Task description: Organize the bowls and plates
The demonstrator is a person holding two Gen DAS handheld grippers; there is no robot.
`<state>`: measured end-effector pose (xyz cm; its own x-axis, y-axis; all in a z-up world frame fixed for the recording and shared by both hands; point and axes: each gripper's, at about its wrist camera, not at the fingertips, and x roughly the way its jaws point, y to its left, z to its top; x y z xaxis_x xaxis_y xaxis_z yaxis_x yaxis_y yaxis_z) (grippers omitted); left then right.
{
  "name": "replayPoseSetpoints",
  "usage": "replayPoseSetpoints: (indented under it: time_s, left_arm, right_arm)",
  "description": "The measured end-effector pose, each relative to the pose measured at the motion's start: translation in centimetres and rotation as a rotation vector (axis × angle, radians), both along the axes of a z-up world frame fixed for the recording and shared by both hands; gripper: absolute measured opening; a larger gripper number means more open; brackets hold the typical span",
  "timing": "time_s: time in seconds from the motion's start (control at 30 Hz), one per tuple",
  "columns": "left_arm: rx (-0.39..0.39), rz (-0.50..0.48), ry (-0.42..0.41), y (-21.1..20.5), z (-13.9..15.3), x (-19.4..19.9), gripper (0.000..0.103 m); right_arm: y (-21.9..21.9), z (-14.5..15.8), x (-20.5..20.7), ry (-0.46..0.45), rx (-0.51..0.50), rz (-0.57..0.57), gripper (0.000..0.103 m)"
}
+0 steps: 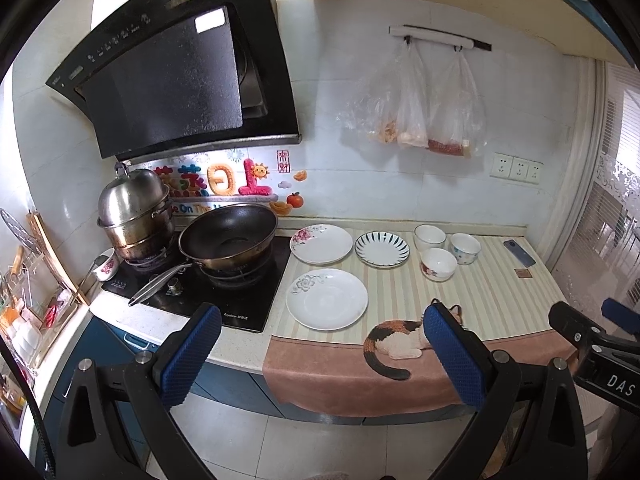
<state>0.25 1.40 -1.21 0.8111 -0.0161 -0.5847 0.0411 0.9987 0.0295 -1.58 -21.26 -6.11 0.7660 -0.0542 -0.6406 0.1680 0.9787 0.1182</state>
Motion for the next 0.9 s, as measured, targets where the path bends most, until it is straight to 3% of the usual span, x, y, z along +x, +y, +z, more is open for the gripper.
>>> replayPoseSetpoints:
  time_s: [0.33,0.5,0.73,0.9]
  left_arm:
    - [0.031,0.056,0.061,4.8,-7.1,7.6,0.103]
    - [0.006,0.093,0.189,7.0,-12.3,14.5,0.103]
    - [-0.015,0.13,0.382,8.7,-20.9,24.6,0.103]
    - [-0.058,0.109,0.532,9.1,-27.2,31.7,0.102]
  right_arm:
    - [2.1,-8.4,8.4,0.167,0.092,0.04,0.103]
    - [2.5,-14.3,16.1,0.276,0.103,0.08,0.103]
    - [3.0,-23.5,29.7,0.42,0.224,0.208,0.103]
    - [3.5,-30.8,39.3,0.528,0.269,0.28,0.094]
